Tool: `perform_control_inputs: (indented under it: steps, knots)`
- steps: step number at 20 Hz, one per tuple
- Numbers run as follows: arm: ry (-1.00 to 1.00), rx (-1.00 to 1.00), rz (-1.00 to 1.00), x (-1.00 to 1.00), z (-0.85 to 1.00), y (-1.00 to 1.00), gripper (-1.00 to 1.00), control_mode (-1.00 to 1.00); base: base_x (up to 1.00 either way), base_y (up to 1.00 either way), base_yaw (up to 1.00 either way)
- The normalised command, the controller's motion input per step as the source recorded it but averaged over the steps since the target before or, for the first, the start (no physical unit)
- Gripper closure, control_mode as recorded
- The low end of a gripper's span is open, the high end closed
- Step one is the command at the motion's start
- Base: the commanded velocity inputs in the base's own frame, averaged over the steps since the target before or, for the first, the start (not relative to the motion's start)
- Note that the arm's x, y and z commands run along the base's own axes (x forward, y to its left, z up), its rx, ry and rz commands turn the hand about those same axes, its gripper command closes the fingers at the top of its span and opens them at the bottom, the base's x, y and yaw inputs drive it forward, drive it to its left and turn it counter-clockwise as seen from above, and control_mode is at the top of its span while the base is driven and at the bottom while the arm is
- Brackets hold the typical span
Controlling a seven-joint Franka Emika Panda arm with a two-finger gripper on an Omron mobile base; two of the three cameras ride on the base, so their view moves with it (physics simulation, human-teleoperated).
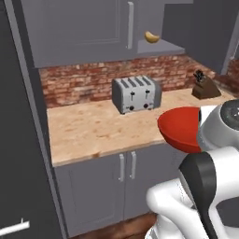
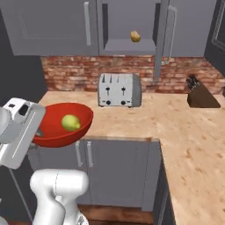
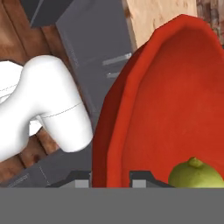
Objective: Pick the lemon from the cabinet and place it in the bowl. Then pick the bowl and place it in the sink. Then turn on the sink facuet.
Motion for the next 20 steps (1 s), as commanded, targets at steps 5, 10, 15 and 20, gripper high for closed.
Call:
perform_control_inputs:
  steps: [5, 10, 15, 20]
  knots:
    - [0.00, 0.00, 0.00, 0.00, 0.00, 0.00, 1.00, 1.00, -0.50, 0.43, -0.63]
    - [0.00, 0.00, 0.00, 0.00, 0.00, 0.00, 1.00, 1.00, -0.52, 0.00, -0.67]
    - [0.00, 0.00, 0.00, 0.00, 0.00, 0.00, 1.00, 1.00, -0.47, 0.00, -0.65]
    - [0.00, 0.00, 0.00, 0.00, 0.00, 0.00, 1.00, 1.00, -0.44, -0.03, -0.60]
